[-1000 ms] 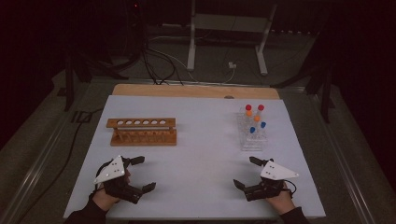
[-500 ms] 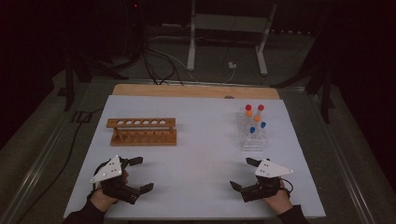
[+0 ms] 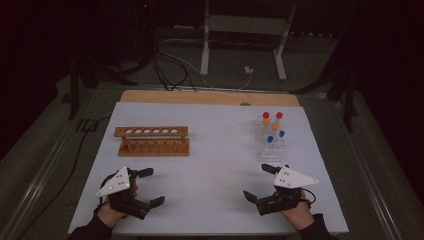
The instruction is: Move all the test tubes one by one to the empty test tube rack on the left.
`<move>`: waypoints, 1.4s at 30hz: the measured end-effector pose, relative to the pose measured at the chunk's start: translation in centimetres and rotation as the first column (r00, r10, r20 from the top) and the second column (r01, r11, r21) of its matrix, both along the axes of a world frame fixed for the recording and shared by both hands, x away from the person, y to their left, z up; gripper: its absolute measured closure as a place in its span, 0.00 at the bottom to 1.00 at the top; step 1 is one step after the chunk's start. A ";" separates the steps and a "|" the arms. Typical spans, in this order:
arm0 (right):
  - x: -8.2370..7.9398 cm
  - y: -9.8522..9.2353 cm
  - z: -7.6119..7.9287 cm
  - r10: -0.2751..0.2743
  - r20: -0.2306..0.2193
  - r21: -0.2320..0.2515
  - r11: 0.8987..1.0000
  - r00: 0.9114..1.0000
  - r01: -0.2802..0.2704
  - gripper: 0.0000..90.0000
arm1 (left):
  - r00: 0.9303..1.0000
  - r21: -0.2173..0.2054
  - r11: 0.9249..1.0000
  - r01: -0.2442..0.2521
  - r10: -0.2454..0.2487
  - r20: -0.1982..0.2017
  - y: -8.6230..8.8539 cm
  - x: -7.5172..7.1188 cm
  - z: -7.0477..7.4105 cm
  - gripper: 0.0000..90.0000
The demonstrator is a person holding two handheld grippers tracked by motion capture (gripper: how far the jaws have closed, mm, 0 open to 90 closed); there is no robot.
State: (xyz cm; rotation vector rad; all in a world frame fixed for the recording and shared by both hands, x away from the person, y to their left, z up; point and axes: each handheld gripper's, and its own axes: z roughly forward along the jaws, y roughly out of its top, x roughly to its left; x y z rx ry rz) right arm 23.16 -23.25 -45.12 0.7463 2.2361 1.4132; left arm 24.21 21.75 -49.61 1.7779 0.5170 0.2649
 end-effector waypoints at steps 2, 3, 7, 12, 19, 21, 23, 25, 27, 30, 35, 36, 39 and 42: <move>-0.1 0.0 0.5 -0.008 0.015 0.000 1.000 1.000 0.008 0.00 | 1.000 -0.004 1.000 0.002 -0.002 0.002 0.0 0.0 0.0 0.00; -0.1 0.0 0.7 -0.017 0.018 0.000 1.000 1.000 0.017 0.00 | 1.000 -0.004 1.000 0.002 -0.002 0.002 0.0 0.0 0.0 0.00; 0.3 -0.3 1.6 -0.053 0.039 0.007 0.999 0.998 0.053 0.00 | 1.000 -0.004 1.000 0.010 -0.010 -0.001 -0.1 0.1 0.0 0.00; 1.0 -0.9 2.5 -0.116 0.058 0.019 0.993 0.992 0.115 0.00 | 1.000 -0.009 1.000 0.014 -0.014 -0.004 -0.2 0.2 0.0 0.00; 2.8 -2.2 3.6 -0.262 0.082 0.035 0.965 0.962 0.260 0.00 | 1.000 -0.013 1.000 0.017 -0.017 -0.004 -0.1 0.2 0.0 0.00; 3.3 -2.5 3.8 -0.289 0.083 0.042 0.957 0.954 0.287 0.00 | 1.000 -0.010 1.000 0.017 -0.017 -0.005 -0.1 0.2 0.0 0.00; 3.7 -2.8 3.9 -0.319 0.087 0.049 0.947 0.944 0.316 0.00 | 1.000 -0.012 1.000 0.017 -0.017 -0.008 -0.1 0.2 0.0 0.01; 4.2 -3.0 3.9 -0.345 0.088 0.050 0.938 0.934 0.342 0.00 | 1.000 -0.013 1.000 0.019 -0.019 -0.005 -0.1 0.3 0.0 0.00; 4.6 -3.2 3.9 -0.369 0.093 0.050 0.930 0.925 0.365 0.00 | 1.000 -0.008 1.000 0.021 -0.021 -0.008 -0.1 0.3 0.0 0.00; 5.4 -3.3 3.5 -0.402 0.093 0.047 0.916 0.911 0.399 0.00 | 1.000 -0.012 1.000 0.020 -0.020 -0.009 -0.1 0.3 0.0 0.00; 6.5 -3.3 2.5 -0.431 0.076 0.034 0.902 0.899 0.430 0.00 | 1.000 -0.013 1.000 0.020 -0.021 -0.012 -0.1 0.3 0.0 0.00; 6.6 -3.2 2.2 -0.436 0.075 0.027 0.900 0.897 0.435 0.00 | 1.000 -0.014 1.000 0.020 -0.020 -0.012 -0.1 0.3 0.0 0.00; 7.0 -3.2 1.7 -0.442 0.070 0.016 0.897 0.894 0.442 0.00 | 1.000 -0.013 1.000 0.022 -0.022 -0.013 -0.1 0.3 0.0 0.00; 7.3 -3.2 1.1 -0.452 0.052 0.026 0.892 0.890 0.452 0.03 | 1.000 -0.020 1.000 0.021 -0.021 -0.013 0.0 0.3 0.0 0.00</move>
